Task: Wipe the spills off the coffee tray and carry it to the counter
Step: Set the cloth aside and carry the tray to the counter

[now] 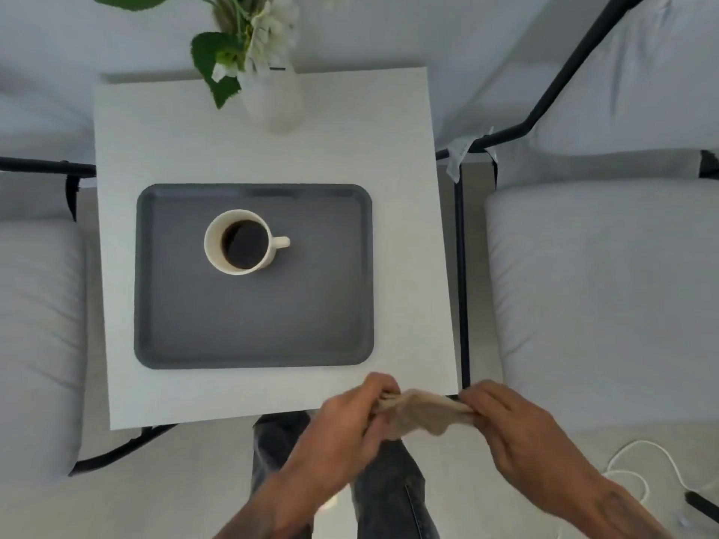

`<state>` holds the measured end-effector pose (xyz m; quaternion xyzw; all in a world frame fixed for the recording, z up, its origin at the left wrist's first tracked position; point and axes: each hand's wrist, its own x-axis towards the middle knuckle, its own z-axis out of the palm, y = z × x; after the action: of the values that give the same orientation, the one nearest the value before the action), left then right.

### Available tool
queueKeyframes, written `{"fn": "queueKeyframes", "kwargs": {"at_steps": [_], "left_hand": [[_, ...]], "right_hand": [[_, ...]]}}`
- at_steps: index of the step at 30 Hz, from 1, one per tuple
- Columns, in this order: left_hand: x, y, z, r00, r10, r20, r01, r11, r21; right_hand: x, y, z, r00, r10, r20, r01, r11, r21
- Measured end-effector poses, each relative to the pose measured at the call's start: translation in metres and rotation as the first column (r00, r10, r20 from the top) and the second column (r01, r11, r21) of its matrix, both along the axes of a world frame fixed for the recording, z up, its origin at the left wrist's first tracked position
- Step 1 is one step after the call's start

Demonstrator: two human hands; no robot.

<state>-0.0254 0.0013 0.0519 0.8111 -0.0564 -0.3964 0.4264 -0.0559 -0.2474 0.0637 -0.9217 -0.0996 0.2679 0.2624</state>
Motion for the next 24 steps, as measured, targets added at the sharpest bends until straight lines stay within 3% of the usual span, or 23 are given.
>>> {"fn": "queueKeyframes", "kwargs": {"at_steps": [1, 4, 8, 10, 12, 15, 17, 20, 24], "left_hand": [[0.016, -0.009, -0.013, 0.996, 0.032, 0.086, -0.035, 0.999, 0.030], [0.063, -0.018, -0.055, 0.982, 0.125, 0.142, -0.138, 0.987, 0.081], [0.080, 0.027, -0.063, 0.886, 0.317, 0.339, -0.380, 0.914, 0.139], [0.078, 0.077, -0.056, 0.762, 0.451, 0.464, -0.579, 0.795, 0.178], [0.078, 0.138, -0.054, 0.677, 0.524, 0.516, -0.717, 0.629, 0.302], [0.081, 0.222, -0.069, 0.703, 0.525, 0.480, -0.710, 0.478, 0.517], [0.082, 0.253, -0.080, 0.758, 0.521, 0.393, -0.645, 0.505, 0.573], [0.083, 0.270, -0.090, 0.814, 0.469, 0.343, -0.581, 0.638, 0.505], [0.080, 0.280, -0.100, 0.827, 0.429, 0.365, -0.557, 0.719, 0.417]], "right_hand": [[0.015, -0.007, -0.018, 0.999, -0.038, 0.012, 0.038, 0.999, -0.025], [0.065, -0.013, -0.067, 0.983, -0.183, 0.022, 0.184, 0.977, -0.104], [0.119, 0.002, -0.094, 0.915, -0.346, 0.205, 0.385, 0.902, -0.195], [0.131, 0.020, -0.087, 0.886, -0.360, 0.293, 0.419, 0.892, -0.168], [0.131, 0.047, -0.076, 0.906, -0.339, 0.253, 0.375, 0.920, -0.110], [0.121, 0.097, -0.072, 0.956, -0.284, 0.077, 0.290, 0.954, -0.076], [0.119, 0.123, -0.084, 0.940, -0.337, 0.052, 0.341, 0.922, -0.185], [0.125, 0.149, -0.099, 0.889, -0.453, 0.073, 0.449, 0.826, -0.341], [0.132, 0.164, -0.105, 0.860, -0.493, 0.129, 0.503, 0.780, -0.372]]}}
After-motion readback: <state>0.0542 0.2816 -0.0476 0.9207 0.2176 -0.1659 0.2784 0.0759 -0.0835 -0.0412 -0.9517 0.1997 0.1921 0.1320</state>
